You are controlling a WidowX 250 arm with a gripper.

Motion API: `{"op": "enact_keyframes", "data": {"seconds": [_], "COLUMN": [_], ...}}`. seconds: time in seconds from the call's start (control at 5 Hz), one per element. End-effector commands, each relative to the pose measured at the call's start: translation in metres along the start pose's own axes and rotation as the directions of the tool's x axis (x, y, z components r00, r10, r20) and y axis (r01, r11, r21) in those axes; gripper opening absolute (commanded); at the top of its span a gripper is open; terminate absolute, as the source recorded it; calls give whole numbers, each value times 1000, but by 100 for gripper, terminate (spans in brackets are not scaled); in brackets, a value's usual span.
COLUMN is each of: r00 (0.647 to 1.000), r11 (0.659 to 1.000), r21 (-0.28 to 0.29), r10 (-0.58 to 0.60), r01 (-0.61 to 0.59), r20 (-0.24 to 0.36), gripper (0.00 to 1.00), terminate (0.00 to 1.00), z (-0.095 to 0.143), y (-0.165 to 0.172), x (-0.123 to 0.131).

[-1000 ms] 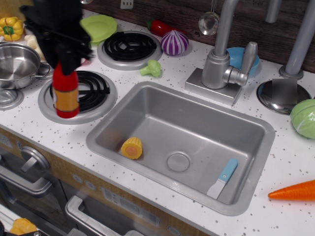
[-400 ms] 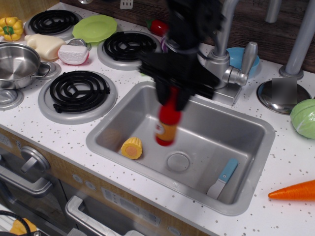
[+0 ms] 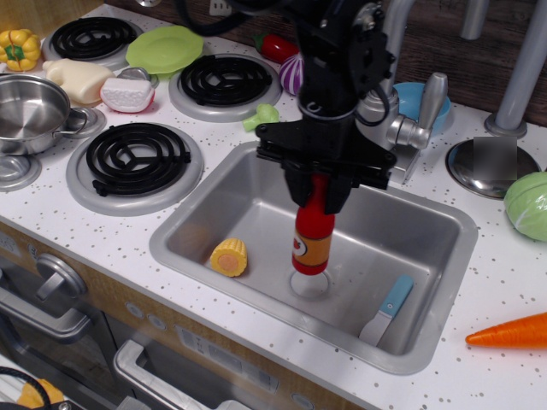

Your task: Put red bottle in sink

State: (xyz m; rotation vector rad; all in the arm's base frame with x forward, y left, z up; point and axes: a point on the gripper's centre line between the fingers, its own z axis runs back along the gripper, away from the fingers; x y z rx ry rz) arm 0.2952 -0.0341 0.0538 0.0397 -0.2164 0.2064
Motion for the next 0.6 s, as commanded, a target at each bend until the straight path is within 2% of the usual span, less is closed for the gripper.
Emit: {"op": "enact_keyframes", "data": {"seconds": [0.0,0.2,0.4], "r00": [999,999,999], "r11": [1000,1000,1000], "r21": [-16,-16,-16], "r10": [4,4,4], "r01": [-3,-3,-3], "r20": [43,43,43], "gripper": [100,100,100], "terminate": [0,0,100], "z": [8,8,8], "y": [1,1,1], "x": [4,4,4]}}
